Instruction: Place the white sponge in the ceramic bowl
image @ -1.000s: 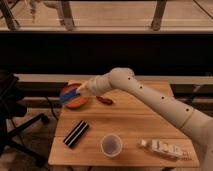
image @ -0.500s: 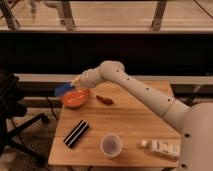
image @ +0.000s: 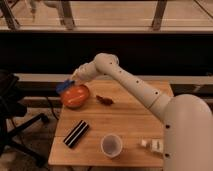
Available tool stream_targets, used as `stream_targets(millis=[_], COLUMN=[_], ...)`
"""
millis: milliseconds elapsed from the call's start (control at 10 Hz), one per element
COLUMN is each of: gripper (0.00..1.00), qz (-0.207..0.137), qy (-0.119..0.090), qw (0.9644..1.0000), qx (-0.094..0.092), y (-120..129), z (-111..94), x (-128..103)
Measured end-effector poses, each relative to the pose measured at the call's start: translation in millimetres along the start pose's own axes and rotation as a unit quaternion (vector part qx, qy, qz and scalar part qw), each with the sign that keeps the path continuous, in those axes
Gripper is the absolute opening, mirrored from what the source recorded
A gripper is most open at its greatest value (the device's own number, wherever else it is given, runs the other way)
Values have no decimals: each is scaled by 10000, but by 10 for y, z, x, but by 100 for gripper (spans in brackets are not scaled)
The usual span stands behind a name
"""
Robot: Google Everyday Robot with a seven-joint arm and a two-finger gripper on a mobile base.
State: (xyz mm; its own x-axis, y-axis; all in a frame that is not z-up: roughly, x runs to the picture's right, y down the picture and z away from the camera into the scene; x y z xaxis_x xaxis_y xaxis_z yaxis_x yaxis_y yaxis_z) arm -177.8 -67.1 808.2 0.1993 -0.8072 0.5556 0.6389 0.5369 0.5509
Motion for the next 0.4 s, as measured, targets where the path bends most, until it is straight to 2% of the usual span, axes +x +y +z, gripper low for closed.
stream_targets(millis=[100, 400], gripper=[80, 80], qz=[0, 0], qy=[26, 238], qw=[10000, 9996], qx=[-18, -144], y=[11, 113], z=[9, -152], x=[54, 185])
